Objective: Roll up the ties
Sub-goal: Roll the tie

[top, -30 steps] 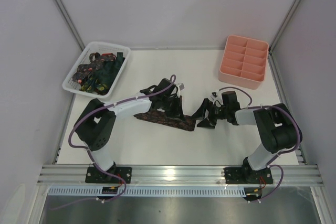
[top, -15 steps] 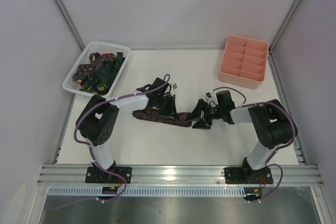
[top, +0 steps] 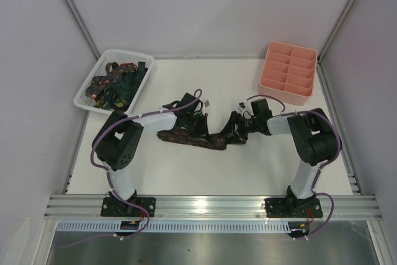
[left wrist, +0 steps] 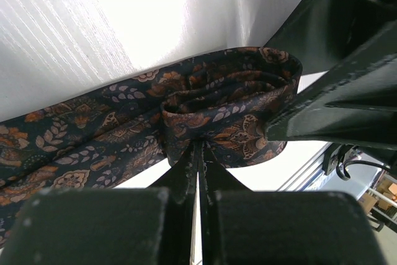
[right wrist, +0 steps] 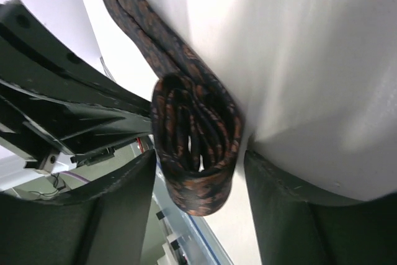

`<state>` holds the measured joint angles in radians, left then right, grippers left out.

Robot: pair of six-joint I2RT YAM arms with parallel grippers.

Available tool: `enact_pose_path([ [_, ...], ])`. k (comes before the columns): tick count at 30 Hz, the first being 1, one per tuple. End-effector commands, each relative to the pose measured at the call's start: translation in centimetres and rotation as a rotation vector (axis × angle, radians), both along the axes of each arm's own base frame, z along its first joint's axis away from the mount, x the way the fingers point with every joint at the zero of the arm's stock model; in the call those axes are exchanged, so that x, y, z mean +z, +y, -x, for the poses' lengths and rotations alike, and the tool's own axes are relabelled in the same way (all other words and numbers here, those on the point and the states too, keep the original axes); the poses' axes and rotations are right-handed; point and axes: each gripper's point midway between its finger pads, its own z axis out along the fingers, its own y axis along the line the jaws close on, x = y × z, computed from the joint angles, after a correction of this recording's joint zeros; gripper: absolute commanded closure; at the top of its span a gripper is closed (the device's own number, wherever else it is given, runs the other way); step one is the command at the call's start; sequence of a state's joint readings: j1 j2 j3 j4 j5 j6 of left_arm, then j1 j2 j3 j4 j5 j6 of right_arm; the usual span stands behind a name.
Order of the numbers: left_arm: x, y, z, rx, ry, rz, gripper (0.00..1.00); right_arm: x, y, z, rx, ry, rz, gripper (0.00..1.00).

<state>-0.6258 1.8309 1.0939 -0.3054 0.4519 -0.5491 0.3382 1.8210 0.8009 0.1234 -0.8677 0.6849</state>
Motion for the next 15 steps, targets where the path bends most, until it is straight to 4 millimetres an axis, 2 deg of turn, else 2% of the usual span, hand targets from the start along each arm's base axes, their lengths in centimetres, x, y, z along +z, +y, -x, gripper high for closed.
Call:
enact_pose_path([
  [1,-0.6,0.2,-0.6,-0.006,-0.01,0.002,1.0,0.5,0.3,0.1,0.049,-0.013,-0.028,0.38],
  [7,-0.4,0.2,-1.1,-0.007,-0.02,0.003,0.99,0.8,0.1,0.7,0.068,0.002,-0.024,0.38],
  [11,-0.8,0.2,-1.2,-0.011,-0.012,0.003,1.0,1.1,0.5,0.4,0.076,0.016,-0.036,0.42],
  [12,-1.0,0.2,-1.2,-0.01,-0.008,-0.002,1.0,1.2,0.6,0.4,0.078,0.022,-0.037,0.44],
  [13,-1.0,0.1,-1.3,-0.012,-0.007,-0.002,0.99,1.7,0.9,0.0,0.083,0.016,-0.044,0.53],
  [15,-1.4,0.2,-1.3,-0.019,-0.003,-0.009,0.99,1.9,1.1,0.3,0.095,0.051,-0.04,0.62],
])
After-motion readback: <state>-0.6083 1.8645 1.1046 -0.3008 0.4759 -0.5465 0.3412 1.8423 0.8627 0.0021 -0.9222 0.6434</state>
